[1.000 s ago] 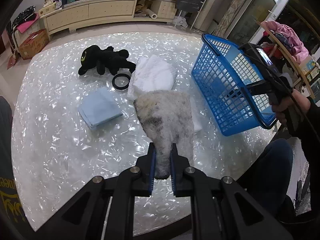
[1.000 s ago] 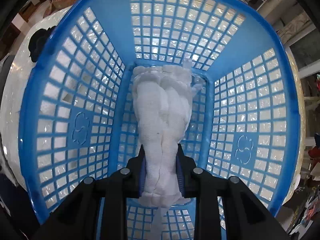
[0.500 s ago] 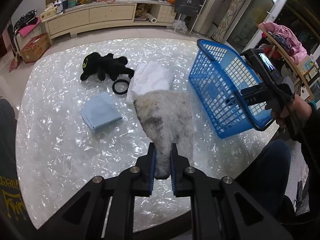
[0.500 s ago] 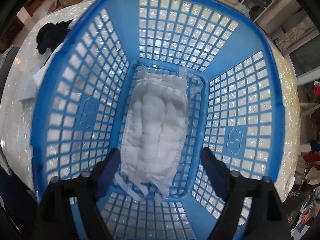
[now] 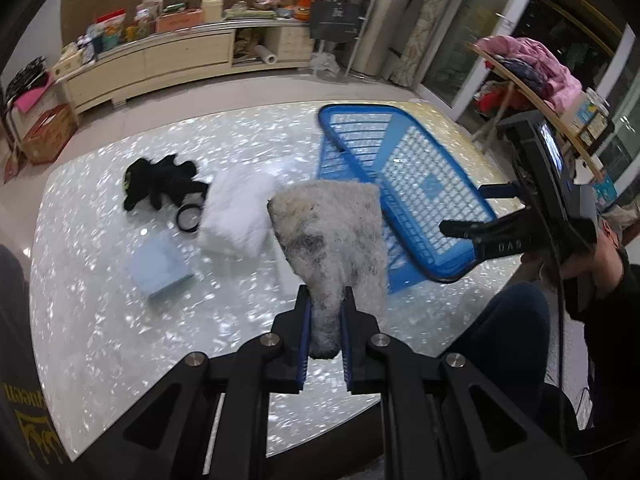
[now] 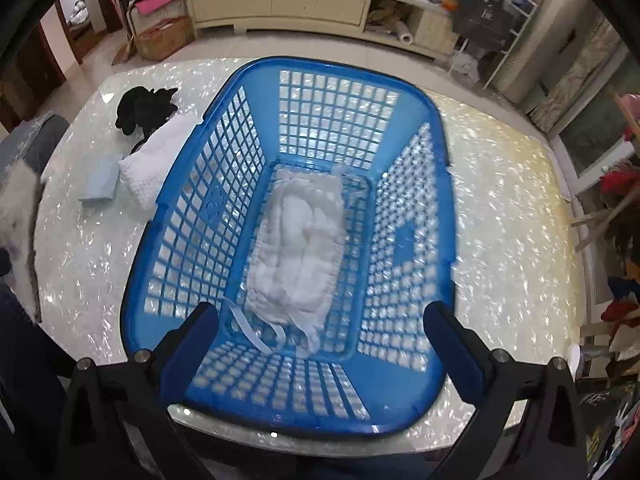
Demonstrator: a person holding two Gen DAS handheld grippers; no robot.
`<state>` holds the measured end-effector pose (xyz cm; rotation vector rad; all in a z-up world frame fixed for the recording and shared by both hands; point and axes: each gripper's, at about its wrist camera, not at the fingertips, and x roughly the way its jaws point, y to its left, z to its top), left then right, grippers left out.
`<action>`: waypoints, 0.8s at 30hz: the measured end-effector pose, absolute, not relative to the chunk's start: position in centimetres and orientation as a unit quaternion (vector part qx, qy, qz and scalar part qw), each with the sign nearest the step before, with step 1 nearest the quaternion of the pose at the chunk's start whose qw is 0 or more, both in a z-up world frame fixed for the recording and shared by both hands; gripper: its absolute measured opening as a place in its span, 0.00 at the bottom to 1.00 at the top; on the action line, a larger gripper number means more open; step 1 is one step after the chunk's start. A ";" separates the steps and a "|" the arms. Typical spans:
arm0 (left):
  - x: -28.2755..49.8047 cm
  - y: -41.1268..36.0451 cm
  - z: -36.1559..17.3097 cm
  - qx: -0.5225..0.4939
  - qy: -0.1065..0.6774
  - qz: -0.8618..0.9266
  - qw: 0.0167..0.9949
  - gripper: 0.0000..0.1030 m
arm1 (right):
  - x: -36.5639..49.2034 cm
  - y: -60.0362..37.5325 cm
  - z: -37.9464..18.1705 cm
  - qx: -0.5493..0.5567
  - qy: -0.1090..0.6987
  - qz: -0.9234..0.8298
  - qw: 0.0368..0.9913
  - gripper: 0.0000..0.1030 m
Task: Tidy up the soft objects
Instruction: 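Carry the grey cloth over the basket and release it with the left gripper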
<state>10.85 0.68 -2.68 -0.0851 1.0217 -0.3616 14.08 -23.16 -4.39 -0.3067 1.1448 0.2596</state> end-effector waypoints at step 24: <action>15.3 -10.2 -0.7 0.045 0.488 -0.228 0.841 0.11 | 12.2 -29.0 -5.6 -0.039 0.482 0.099 0.870 1.00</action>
